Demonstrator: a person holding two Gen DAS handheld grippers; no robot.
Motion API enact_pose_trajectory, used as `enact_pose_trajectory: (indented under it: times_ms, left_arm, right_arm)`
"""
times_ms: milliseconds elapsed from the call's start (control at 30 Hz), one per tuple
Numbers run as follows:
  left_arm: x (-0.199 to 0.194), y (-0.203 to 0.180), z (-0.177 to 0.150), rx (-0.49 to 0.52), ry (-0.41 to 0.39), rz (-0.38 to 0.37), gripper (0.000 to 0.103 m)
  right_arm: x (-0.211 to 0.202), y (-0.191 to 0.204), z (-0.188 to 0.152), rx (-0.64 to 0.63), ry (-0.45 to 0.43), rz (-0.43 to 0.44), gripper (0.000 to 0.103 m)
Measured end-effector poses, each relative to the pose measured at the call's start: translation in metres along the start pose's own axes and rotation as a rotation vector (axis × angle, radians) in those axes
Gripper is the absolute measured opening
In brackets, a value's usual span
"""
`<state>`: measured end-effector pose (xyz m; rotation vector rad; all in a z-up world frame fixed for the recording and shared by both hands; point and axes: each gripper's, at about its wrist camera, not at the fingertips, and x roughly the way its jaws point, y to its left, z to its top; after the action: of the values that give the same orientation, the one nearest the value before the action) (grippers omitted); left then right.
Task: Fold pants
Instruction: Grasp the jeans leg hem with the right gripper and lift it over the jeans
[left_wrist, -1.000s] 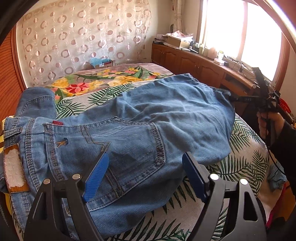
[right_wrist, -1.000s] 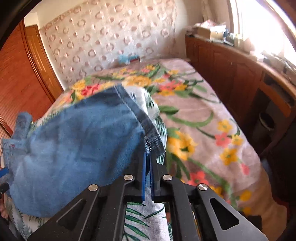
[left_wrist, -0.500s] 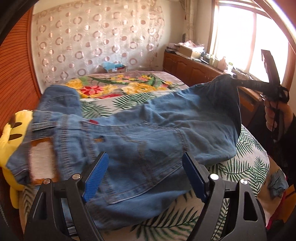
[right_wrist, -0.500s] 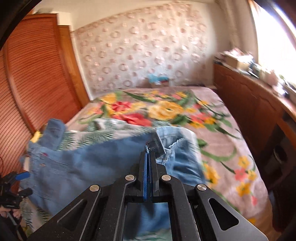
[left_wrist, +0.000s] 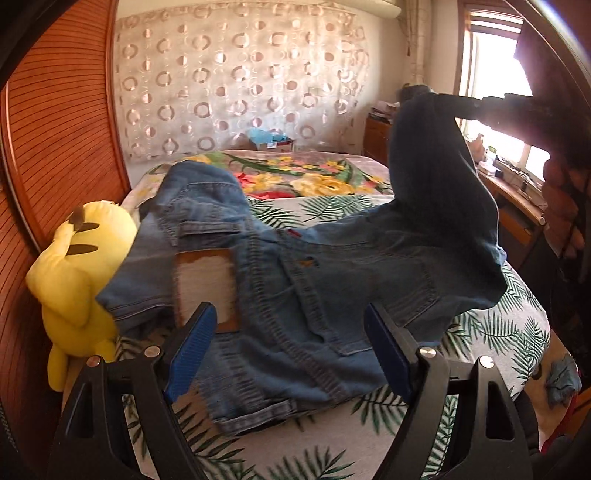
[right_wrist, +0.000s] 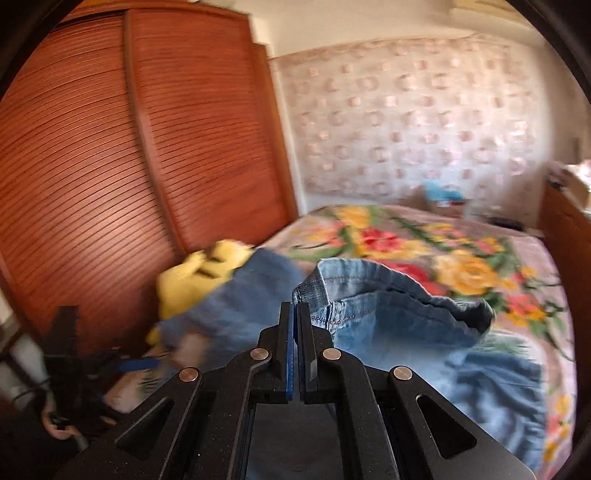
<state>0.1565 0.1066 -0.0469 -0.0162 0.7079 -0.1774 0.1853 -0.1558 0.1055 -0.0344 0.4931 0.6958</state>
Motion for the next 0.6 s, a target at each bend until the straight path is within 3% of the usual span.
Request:
enact_pose_trajectory:
  times_ms: [133,267,400,533,600]
  left_arm:
    - [0.002,0.005,-0.002,-0.008,-0.002,0.007,0.082]
    - [0.005,0.007,-0.003,-0.015,0.001,0.004,0.082]
    - [0.013,0.005,-0.004,-0.017,0.011,-0.002,0.082]
    - [0.018,0.0,-0.001,-0.014,0.012,-0.011,0.082]
    - [0.02,-0.005,0.0,-0.01,0.011,-0.02,0.082]
  right_arm:
    - [0.017,0.008,-0.026,-0.032,0.087,0.063,0.001]
    - [0.027,0.008,-0.055,-0.07,0.175,0.044,0.002]
    - [0.019,-0.004,-0.064,-0.093,0.171,0.0,0.006]
    - [0.02,0.007,-0.051,-0.082,0.148,-0.025,0.025]
    - [0.019,0.016,-0.053,-0.077,0.141,-0.041,0.027]
